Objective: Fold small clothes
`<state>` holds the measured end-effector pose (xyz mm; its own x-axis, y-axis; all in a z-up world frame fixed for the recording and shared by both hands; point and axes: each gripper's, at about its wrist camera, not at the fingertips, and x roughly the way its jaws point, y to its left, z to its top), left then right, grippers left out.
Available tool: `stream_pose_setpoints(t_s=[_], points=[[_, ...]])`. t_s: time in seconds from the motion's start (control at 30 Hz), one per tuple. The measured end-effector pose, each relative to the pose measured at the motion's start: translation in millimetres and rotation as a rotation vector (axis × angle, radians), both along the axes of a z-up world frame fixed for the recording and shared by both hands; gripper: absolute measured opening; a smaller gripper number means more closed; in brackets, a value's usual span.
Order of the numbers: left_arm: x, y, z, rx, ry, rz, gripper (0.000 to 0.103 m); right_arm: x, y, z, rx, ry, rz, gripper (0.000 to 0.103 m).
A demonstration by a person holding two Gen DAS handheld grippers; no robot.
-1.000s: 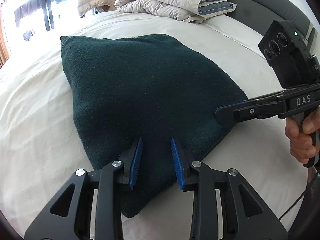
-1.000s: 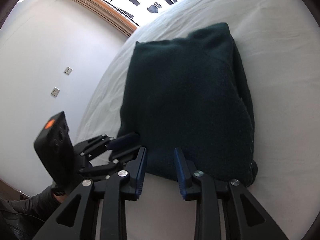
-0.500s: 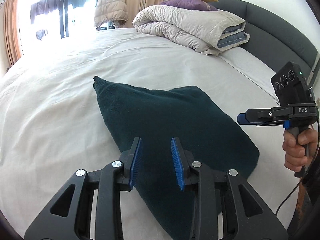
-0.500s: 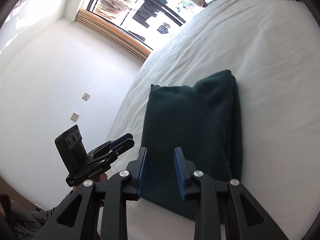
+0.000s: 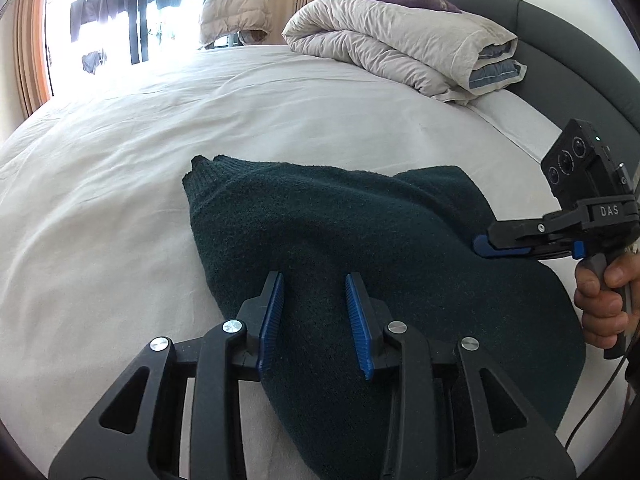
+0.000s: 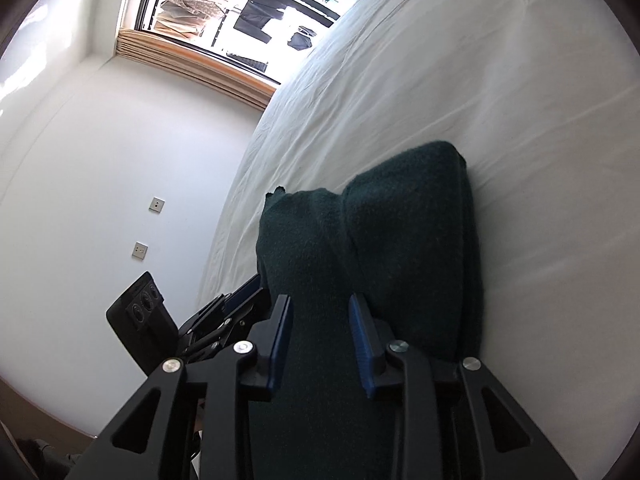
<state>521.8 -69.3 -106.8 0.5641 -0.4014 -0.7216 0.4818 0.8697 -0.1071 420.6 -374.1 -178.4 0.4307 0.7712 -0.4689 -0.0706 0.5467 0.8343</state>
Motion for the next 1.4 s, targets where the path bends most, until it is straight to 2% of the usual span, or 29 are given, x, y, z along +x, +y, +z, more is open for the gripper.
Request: stream_pose_setpoints(t_s=[0.07, 0.17, 0.2, 0.23, 0.27, 0.3, 0.33, 0.4, 0.47, 0.53, 0.67, 0.7, 0.73, 0.77, 0.8, 0.83, 0.93, 1.03, 1.13, 1.23, 1.4], points=[[-7, 4, 1, 0.001, -0.003, 0.005, 0.032, -16, -2, 3, -0.011, -0.012, 0.019, 0.032], [-25, 20, 11, -0.033, -0.015, 0.052, 0.040, -55, -13, 17, -0.063, -0.072, 0.001, 0.039], [-36, 30, 19, -0.058, -0.047, 0.087, 0.041, -67, -21, 23, -0.053, -0.098, -0.026, 0.045], [-45, 40, 26, -0.086, -0.076, 0.124, 0.051, -79, -31, 30, -0.029, -0.128, -0.064, 0.058], [-52, 49, 31, -0.121, -0.088, 0.155, 0.060, -88, -40, 36, -0.027, -0.152, -0.111, 0.066], [-56, 57, 33, -0.163, -0.079, 0.177, 0.078, -93, -48, 41, -0.054, -0.165, -0.160, 0.080], [-57, 63, 34, -0.207, -0.053, 0.185, 0.082, -94, -54, 43, -0.096, -0.158, -0.193, 0.086], [-55, 64, 31, -0.265, 0.027, 0.164, 0.082, -84, -57, 37, -0.124, -0.087, -0.200, 0.086], [-50, 58, 26, -0.285, 0.102, 0.138, 0.082, -71, -53, 26, -0.102, -0.025, -0.162, 0.086], [-41, 49, 15, -0.300, 0.195, 0.106, 0.082, -60, -46, 15, -0.103, 0.012, -0.125, 0.085], [-25, 40, -18, -0.331, 0.366, 0.106, 0.082, -42, -32, -3, -0.108, 0.068, -0.089, 0.081], [-21, 42, -24, -0.354, 0.386, 0.116, 0.082, -38, -30, -3, -0.093, 0.073, -0.085, 0.077], [-19, 42, -26, -0.377, 0.390, 0.121, 0.078, -33, -28, -6, -0.086, 0.090, -0.075, 0.067], [-16, 41, -27, -0.386, 0.397, 0.119, 0.072, -29, -24, -9, -0.095, 0.112, -0.061, 0.060], [-12, 39, -30, -0.390, 0.415, 0.117, 0.062, -25, -20, -11, -0.115, 0.123, -0.045, 0.051], [-10, 37, -32, -0.387, 0.427, 0.120, 0.058, -24, -16, -12, -0.138, 0.124, -0.038, 0.045], [-7, 32, -32, -0.366, 0.434, 0.124, 0.046, -26, -9, -10, -0.169, 0.128, -0.054, 0.034], [-12, 31, -24, -0.360, 0.410, 0.121, 0.036, -33, 3, 5, -0.254, 0.098, -0.071, 0.030], [-24, 37, -4, -0.365, 0.390, 0.117, 0.035, -46, 17, 32, -0.304, 0.048, -0.082, 0.028], [-47, 55, 30, -0.367, 0.337, 0.119, 0.035, -67, 41, 65, -0.337, -0.009, -0.058, 0.027], [-106, 96, 86, -0.308, 0.239, 0.118, 0.035, -118, 88, 102, -0.300, -0.079, -0.015, 0.027]])
